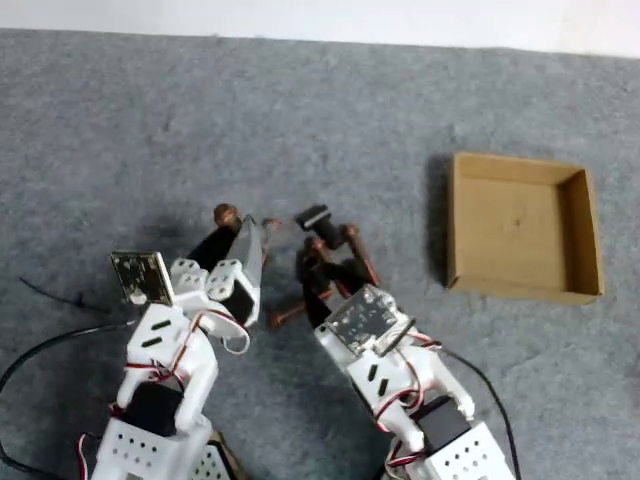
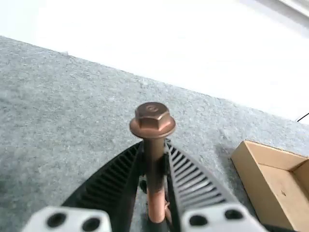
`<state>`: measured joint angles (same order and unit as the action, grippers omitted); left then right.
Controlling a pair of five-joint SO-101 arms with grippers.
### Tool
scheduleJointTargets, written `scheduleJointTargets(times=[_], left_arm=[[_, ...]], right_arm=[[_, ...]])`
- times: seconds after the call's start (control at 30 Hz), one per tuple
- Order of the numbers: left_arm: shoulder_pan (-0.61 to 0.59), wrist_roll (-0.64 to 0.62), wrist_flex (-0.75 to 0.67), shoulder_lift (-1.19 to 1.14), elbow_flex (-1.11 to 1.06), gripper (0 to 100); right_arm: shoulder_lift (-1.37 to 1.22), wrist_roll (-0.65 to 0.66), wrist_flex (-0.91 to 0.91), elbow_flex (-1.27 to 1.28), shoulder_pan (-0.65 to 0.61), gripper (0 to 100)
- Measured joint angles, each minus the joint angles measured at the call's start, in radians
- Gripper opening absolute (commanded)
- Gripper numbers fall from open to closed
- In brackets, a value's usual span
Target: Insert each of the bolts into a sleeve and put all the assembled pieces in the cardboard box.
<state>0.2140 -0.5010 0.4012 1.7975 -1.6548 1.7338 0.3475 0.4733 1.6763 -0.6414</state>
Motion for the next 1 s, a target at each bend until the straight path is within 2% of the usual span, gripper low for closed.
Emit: scheduleJointTargets(times=[0.27, 0.47, 0.73, 1.0], left_arm=[[0.091, -0.135, 0.000, 0.000, 0.055, 1], [0.107, -0.147, 0.000, 0.000, 0.055, 1], [0.212, -0.150, 0.000, 0.005, 0.055, 1], [0.216, -0.150, 0.000, 0.005, 0.055, 1]], right_arm=[[0.000, 0.000, 0.000, 0.000, -0.034, 0.7], [0.000, 0.003, 0.000, 0.000, -0.037, 0.7], [0.000, 0.011, 0.000, 0.000, -0.035, 0.7], [0.000, 0.055, 0.000, 0.000, -0.035, 0.7]])
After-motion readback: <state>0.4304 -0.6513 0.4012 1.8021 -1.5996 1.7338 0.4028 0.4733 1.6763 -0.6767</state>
